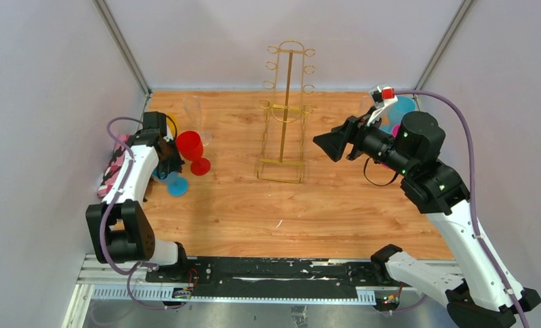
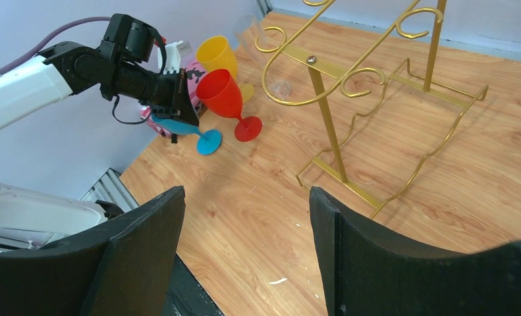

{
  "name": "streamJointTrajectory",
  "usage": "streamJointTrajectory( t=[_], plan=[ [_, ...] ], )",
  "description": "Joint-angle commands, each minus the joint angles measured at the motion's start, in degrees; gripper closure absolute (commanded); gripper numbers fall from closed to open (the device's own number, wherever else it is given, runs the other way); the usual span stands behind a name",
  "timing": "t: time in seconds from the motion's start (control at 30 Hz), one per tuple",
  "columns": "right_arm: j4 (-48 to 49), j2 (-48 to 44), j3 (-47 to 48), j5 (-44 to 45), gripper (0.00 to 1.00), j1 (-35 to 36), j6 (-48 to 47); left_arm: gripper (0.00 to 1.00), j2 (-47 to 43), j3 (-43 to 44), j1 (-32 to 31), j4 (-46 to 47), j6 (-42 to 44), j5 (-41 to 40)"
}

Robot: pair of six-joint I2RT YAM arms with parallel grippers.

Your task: Take the wine glass off the wine glass rack

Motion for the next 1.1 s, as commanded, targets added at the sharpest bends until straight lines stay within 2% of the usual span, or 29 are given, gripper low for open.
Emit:
streamJointTrajectory(
  t=[0.0,0.3,0.43,0.57,0.8,1.07],
  plan=[
    [0.84,0.30,-1.00,1.31,0.26,-1.08,-1.12,1.00,1.34,0.07,1.29,4.23,-1.28,1.30],
    [1.77,0.06,-2.22,0.09,0.26,-2.30,-0.80,0.98,1.70,-2.34,1.27,6.00,-3.12,-1.04],
    [1.77,0.10,-2.22,-0.66,0.26,-2.93,-0.58,0.82,1.43,-2.78,1.35,5.88,-2.76,-1.57],
    [2.01,0.09,-2.46,-1.11,0.26,-3.21,-0.21,0.72,0.90,-2.25,1.32,5.39,-2.72,-1.89],
    [2.30,0.36,-2.84,-2.61,0.21,-3.48,0.02,0.54,-2.79,5.94,1.29,0.17,-2.37,-3.89],
    [2.72,0.61,-3.23,-1.95,0.16,-3.57,0.29,0.52,-12.16,17.91,1.21,-7.07,-1.94,-2.50]
  ],
)
